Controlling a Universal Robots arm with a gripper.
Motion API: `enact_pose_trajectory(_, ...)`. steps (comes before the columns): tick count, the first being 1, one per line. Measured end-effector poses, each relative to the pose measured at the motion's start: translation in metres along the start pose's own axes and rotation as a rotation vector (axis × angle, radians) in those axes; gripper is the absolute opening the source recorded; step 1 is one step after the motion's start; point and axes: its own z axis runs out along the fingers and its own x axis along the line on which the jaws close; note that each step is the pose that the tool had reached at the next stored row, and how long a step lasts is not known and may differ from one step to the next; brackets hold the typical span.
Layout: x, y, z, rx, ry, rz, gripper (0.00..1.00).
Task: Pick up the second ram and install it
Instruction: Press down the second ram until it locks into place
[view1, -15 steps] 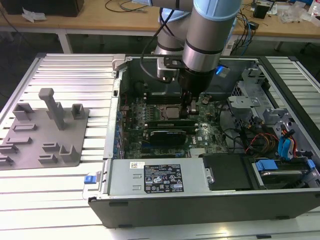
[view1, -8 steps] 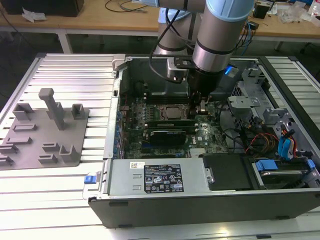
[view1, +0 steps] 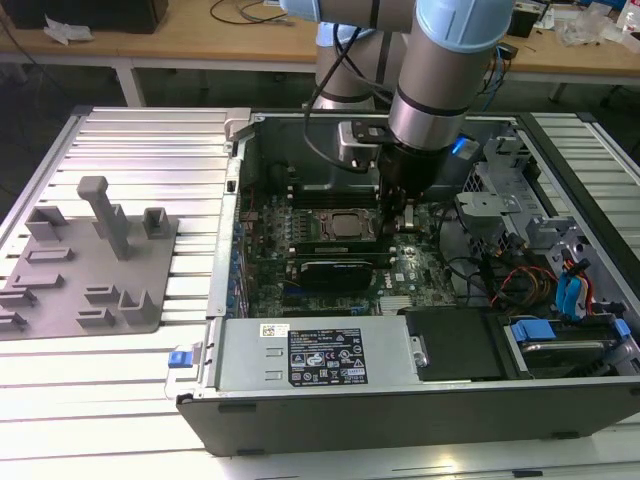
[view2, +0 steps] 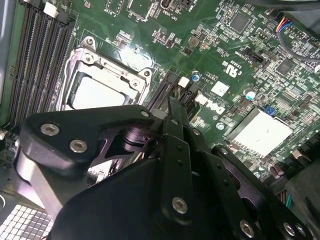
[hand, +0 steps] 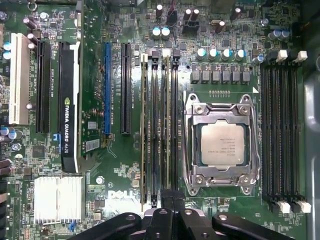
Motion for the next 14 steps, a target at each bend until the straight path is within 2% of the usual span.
enact_pose_trajectory(7,0.0002,-0.0003,0.0057,-0.0001,0.0006,0.0,0.08)
enact_pose_trajectory(14,0.0003,-0.0003,0.0071,-0.0001,0.0003,0.0,0.08)
